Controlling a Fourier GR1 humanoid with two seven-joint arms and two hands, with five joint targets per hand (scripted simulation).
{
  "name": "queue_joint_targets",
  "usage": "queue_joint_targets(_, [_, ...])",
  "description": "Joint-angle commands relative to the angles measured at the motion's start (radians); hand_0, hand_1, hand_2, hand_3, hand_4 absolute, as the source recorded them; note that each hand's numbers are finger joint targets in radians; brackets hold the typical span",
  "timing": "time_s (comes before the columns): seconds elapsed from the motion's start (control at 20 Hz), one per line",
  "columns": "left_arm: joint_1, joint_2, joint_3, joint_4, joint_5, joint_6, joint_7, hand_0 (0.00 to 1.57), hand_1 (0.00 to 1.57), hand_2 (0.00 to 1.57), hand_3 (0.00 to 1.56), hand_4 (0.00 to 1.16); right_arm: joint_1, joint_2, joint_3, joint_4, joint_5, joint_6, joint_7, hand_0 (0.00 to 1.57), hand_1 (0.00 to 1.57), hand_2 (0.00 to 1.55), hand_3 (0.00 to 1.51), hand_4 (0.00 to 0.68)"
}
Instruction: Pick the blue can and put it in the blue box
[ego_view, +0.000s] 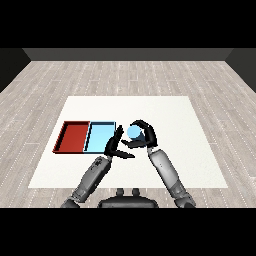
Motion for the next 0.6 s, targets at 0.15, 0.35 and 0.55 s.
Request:
queue_joint_targets(0.15, [0.035, 0.000, 0.017, -0.030, -0.036, -0.017, 0.010, 0.00, 0.00, 0.00, 0.00, 0.00, -0.028, 0.001, 0.077, 0.033, -0.012, -0.075, -0.011, 1.49, 1.49, 1.47, 1.40, 0.609])
queue_joint_targets(0.35, [0.044, 0.000, -0.093, -0.042, 0.012, 0.065, -0.029, 0.00, 0.00, 0.00, 0.00, 0.00, -0.063, 0.001, 0.070, 0.041, -0.049, -0.038, 0.002, 1.46, 1.46, 1.46, 1.41, 0.620])
queue_joint_targets(0.55, [-0.020, 0.000, -0.061, 0.123, 0.062, 0.004, -0.142, 0.00, 0.00, 0.00, 0.00, 0.00, -0.054, 0.001, 0.130, 0.090, -0.116, -0.134, -0.071, 1.46, 1.46, 1.45, 1.39, 0.628])
